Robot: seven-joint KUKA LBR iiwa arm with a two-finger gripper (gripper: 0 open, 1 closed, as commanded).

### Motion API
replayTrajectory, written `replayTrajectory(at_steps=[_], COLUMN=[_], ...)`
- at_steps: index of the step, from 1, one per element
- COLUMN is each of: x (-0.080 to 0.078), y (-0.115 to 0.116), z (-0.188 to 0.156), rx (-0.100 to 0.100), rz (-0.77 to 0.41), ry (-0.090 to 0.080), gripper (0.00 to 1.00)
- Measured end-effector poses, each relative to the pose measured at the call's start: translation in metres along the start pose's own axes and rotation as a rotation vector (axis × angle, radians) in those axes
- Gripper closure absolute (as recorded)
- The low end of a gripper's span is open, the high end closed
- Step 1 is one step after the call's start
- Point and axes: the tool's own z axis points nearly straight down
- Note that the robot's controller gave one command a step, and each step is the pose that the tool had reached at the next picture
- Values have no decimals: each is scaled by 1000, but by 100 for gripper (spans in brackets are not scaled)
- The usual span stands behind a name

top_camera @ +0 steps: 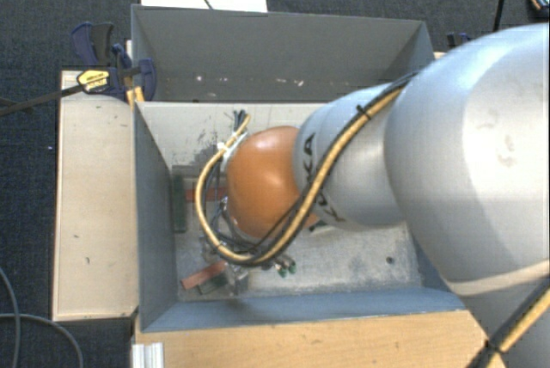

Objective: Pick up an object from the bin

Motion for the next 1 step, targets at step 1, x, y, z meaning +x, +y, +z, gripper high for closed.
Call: replayTrajectory(at_steps=[1], x=[3], y=[-25], z=[-152], rx=[2], rz=[82], ry=[-5], gripper=[100])
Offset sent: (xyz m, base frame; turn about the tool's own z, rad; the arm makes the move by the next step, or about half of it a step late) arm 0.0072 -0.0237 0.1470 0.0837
